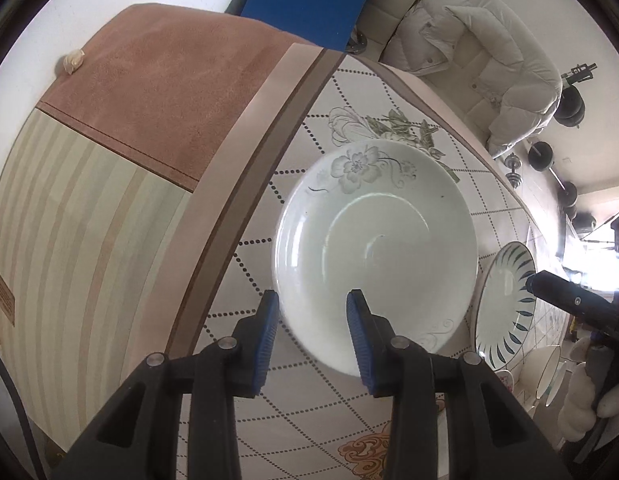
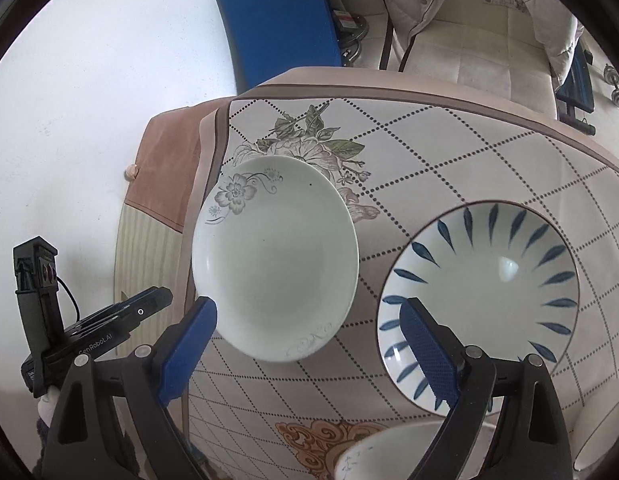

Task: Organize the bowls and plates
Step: 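Grasp the rim of the grey-floral plate with both grippers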

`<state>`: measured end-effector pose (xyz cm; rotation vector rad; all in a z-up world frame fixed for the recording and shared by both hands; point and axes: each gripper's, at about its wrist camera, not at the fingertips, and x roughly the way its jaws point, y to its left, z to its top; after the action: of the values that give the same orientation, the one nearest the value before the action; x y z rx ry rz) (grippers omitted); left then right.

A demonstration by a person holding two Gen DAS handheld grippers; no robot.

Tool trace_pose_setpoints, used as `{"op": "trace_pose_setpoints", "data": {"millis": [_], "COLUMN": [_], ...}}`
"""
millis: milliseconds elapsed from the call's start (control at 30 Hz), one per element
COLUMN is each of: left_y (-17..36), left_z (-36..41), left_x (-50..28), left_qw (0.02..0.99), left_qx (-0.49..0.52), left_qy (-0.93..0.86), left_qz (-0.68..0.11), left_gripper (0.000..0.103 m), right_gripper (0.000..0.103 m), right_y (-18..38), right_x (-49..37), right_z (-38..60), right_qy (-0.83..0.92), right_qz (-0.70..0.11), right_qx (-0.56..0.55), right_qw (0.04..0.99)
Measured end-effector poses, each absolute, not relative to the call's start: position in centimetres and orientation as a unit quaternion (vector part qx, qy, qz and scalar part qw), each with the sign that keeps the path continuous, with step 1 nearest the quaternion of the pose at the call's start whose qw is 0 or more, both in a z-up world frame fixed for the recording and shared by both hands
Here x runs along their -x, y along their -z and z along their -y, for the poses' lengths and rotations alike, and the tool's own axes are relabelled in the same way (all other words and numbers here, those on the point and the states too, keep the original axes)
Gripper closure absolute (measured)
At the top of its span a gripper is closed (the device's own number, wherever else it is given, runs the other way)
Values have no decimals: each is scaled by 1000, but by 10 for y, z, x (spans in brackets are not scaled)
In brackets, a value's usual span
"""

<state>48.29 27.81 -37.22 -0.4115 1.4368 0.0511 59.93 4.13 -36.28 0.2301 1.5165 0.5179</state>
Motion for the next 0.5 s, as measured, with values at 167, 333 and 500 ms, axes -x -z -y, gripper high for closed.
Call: {"op": "trace_pose_setpoints", "data": {"millis": [167, 333, 500], "left_y": [407, 428, 436], "left_z": [-294, -298, -292], "left_x": [-500, -507, -509], "left_qw": [710, 698, 694], "left_qx": [203, 213, 216], "left_qy": [-13, 0, 21], "left_qz": [-674, -684, -687], "left_gripper": [70, 70, 72], "right_gripper": [9, 17, 34], "right_y": [406, 438, 457], "right_x": [-640, -662, -672], "right_z": [-68, -77, -88], "right_qy": [-227, -224, -244], "right_qz": [-705, -727, -741], "right_qx": [-83, -81, -86], "right_qw": [666, 644, 620]}}
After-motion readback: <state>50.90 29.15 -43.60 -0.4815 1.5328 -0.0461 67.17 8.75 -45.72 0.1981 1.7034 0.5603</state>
